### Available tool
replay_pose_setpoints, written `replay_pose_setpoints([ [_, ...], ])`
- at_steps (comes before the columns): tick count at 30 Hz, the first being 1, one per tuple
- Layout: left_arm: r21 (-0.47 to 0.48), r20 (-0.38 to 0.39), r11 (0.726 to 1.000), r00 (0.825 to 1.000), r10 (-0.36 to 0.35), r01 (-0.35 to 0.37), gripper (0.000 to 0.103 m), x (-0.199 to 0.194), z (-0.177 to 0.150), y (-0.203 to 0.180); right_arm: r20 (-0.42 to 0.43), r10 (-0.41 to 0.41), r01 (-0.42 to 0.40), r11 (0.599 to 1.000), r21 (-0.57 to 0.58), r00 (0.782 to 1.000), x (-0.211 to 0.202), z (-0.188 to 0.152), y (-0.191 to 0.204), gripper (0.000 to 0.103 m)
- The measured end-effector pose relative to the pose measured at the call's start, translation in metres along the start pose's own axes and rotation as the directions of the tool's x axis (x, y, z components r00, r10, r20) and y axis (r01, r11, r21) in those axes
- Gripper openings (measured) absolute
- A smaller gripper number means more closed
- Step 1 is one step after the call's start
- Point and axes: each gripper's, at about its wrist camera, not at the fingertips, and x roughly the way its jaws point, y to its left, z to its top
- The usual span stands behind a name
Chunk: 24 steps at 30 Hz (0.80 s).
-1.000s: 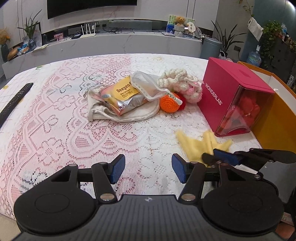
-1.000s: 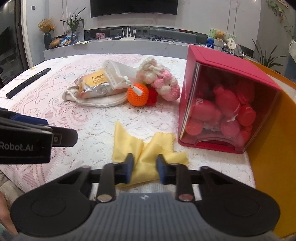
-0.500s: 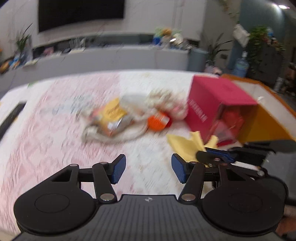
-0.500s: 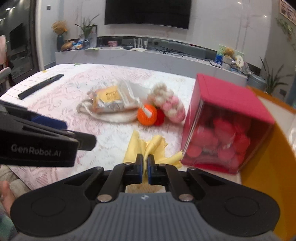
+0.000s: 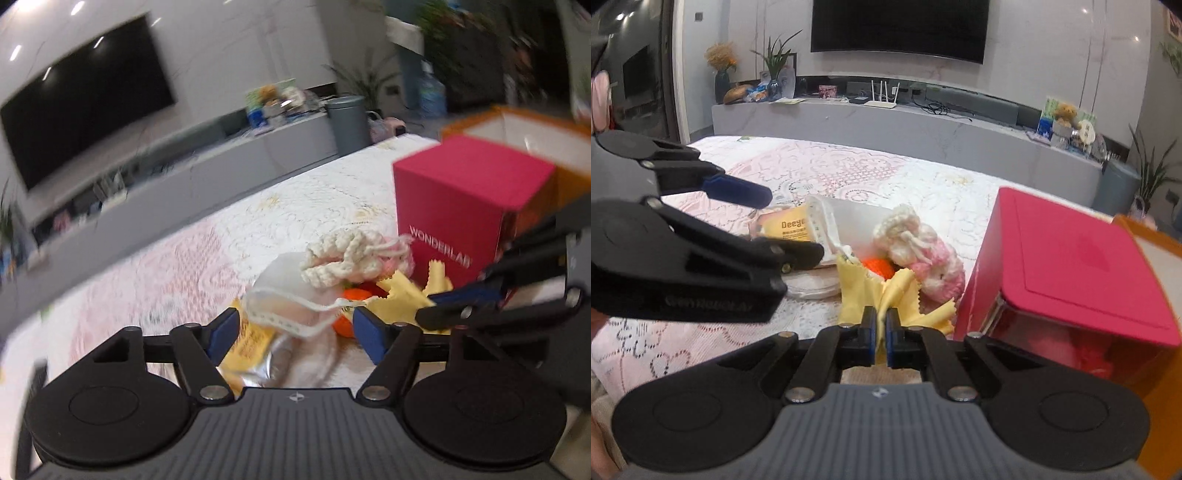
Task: Organize soft objects
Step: 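Grasp the white plastic bag with the left tool while the right tool holds the yellow cloth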
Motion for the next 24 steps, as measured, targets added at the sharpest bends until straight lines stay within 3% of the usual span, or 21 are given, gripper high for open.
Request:
replay_pose_setpoints([
  [2, 0.142, 0.026, 0.989, 0.999, 0.038, -0.041, 0.083, 0.005, -0.003, -0.014, -0.008, 0.009, -0.009, 1.0, 0.005, 1.0, 0.005, -0.001, -0.001, 0.002],
  [6, 0.395, 0.061, 0.904, 0.986, 0.154, -0.165, 0.087, 0.026, -0.014, -0.04, -0.034, 0.003, -0.003, 1.0, -0.009, 0.999, 0.013, -0.004, 0.002, 0.002],
  [9, 0.455, 0.054, 0.869, 0.98, 0.191, -0.195, 0.086, 0.041, -0.02, -0.049, -0.052, 0.016, -0.015, 1.0, 0.007, 0.999, 0.017, -0.006, 0.0, 0.002],
  [14, 0.504, 0.071, 0.833, 0.972, 0.224, -0.229, 0.07, 0.056, -0.025, -0.064, -0.062, 0.02, -0.018, 0.999, 0.03, 0.998, 0.017, -0.006, -0.001, 0.002],
  [17, 0.494, 0.092, 0.837, 0.972, 0.218, -0.235, 0.057, 0.057, -0.023, -0.07, -0.067, 0.018, -0.016, 0.999, 0.036, 0.998, 0.018, -0.007, -0.002, 0.002],
  [19, 0.479, 0.081, 0.849, 0.974, 0.213, -0.225, 0.031, 0.055, -0.024, -0.069, -0.07, 0.018, -0.015, 0.999, 0.04, 0.997, 0.018, -0.006, -0.003, 0.002],
  [20, 0.469, 0.072, 0.857, 0.977, 0.202, -0.212, 0.027, 0.055, -0.024, -0.069, -0.071, 0.019, -0.016, 0.999, 0.044, 0.997, 0.018, -0.007, -0.004, 0.002],
  [22, 0.443, 0.055, 0.877, 0.982, 0.18, -0.185, 0.006, 0.053, -0.023, -0.067, -0.07, 0.019, -0.016, 0.999, 0.048, 0.997, 0.018, -0.007, -0.004, 0.002],
  [24, 0.417, 0.048, 0.892, 0.985, 0.168, -0.173, 0.002, 0.052, -0.022, -0.066, -0.068, 0.018, -0.015, 0.999, 0.048, 0.997, 0.018, -0.007, -0.004, 0.002],
])
